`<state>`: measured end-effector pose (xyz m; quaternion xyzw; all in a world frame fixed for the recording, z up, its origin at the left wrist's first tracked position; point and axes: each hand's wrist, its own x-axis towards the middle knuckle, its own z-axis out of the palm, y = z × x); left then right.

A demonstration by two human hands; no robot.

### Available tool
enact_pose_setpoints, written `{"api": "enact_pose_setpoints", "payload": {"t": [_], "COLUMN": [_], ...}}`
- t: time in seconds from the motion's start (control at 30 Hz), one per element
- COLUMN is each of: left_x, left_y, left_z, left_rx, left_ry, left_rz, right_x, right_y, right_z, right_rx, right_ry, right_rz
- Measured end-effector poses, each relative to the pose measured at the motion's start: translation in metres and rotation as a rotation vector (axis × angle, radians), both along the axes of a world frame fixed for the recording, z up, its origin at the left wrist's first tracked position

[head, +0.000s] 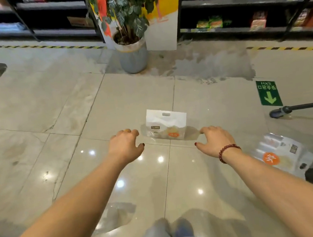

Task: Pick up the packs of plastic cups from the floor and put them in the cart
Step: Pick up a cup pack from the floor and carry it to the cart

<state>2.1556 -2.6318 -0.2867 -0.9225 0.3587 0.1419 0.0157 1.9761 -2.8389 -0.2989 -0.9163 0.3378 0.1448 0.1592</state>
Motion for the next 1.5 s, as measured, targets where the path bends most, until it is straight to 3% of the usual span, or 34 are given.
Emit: {"api": "enact_pose_setpoints", "payload": {"t": [0.27,0.43,0.53,0.73,0.93,1.23,1.5], "left_x": [0.116,0.17,0.186,0.203,0.217,0.255,0.266], "left_y": [-0.082,-0.117,-0.131,-0.147,-0.165,-0.196,-0.231], "left_z": [-0.122,-0.231,-0.301,-0.445,-0.562,-0.654,-0.644], "left_rx": [0.041,-0.197,-0.337,-0.421,-0.578,-0.85,-0.865], "left_ry": [0.196,0.497,0.602,0.689,0.75,0.848,0.889], "left_rz": [0.079,0.394,0.538,0.703,0.748,0.59,0.611], "right_x": [0.101,0.148,0.164,0.18,0.189,0.208,0.239], "right_y": [-0.088,-0.129,-0.146,-0.171,-0.191,-0.221,-0.226], "right_z": [-0.113,-0.222,-0.292,-0.435,-0.558,-0.657,-0.656], "right_rx": [0.398,0.609,0.67,0.742,0.769,0.737,0.787], "right_ry": [-0.099,-0.163,-0.203,-0.258,-0.357,-0.542,-0.864], "right_rz": [-0.305,-0.577,-0.655,-0.776,-0.737,-0.564,-0.667]}}
